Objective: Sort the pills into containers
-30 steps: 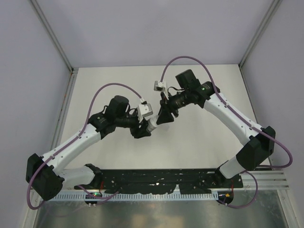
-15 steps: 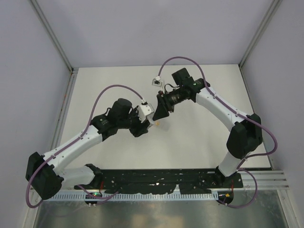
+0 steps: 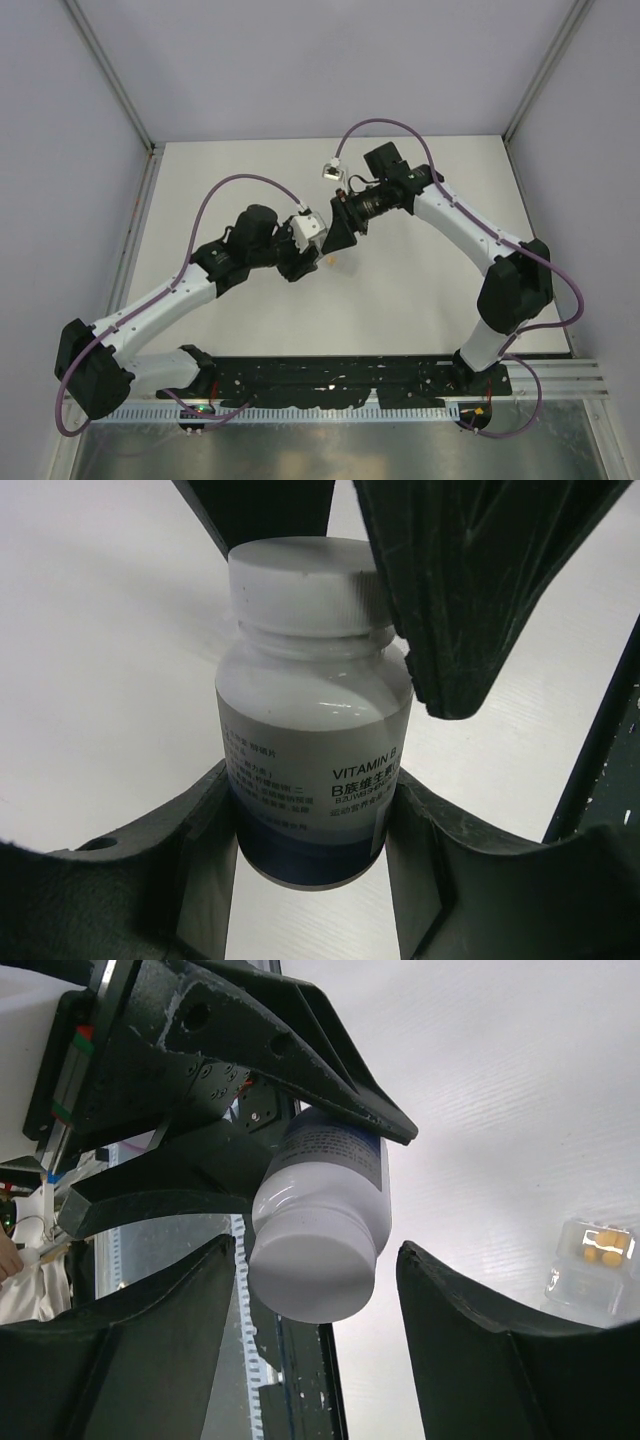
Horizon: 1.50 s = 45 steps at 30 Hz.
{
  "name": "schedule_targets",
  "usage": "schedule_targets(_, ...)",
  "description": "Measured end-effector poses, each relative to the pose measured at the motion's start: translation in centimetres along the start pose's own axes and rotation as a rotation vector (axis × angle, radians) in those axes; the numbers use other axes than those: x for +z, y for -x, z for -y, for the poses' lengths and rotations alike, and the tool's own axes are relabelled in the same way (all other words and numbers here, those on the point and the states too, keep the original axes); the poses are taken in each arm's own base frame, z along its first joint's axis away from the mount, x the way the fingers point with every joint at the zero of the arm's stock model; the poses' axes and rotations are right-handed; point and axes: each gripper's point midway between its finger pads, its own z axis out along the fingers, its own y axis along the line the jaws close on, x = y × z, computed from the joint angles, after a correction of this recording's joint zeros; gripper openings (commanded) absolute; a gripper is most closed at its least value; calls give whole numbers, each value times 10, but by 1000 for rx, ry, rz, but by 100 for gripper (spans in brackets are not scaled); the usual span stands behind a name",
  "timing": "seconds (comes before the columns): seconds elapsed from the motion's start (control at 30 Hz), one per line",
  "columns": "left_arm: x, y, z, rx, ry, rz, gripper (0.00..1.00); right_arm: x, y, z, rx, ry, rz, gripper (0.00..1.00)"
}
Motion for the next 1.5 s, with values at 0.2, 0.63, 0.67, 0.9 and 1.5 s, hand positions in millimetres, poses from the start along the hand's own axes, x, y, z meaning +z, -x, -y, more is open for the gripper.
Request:
schedule_targets(0.2, 0, 3, -1, 4, 3, 11, 0, -11, 2, -7, -38, -24, 18, 77)
schedule_targets(0.63, -4, 9, 16, -23, -135, 56, 0, -48, -5, -37, -288, -150, 34, 78)
schedule_targets(0.67, -6, 11, 17, -33, -156, 65, 0, -52, -4, -40, -318, -160, 39, 78)
schedule_targets(0.9, -30, 40, 35, -110, -392, 166, 0, -71, 1, -73, -518, -193, 78, 79)
schedule_targets(1.5, -57, 43, 81, -141, -716, 152, 0, -45, 1, -109, -737, -126, -23, 75)
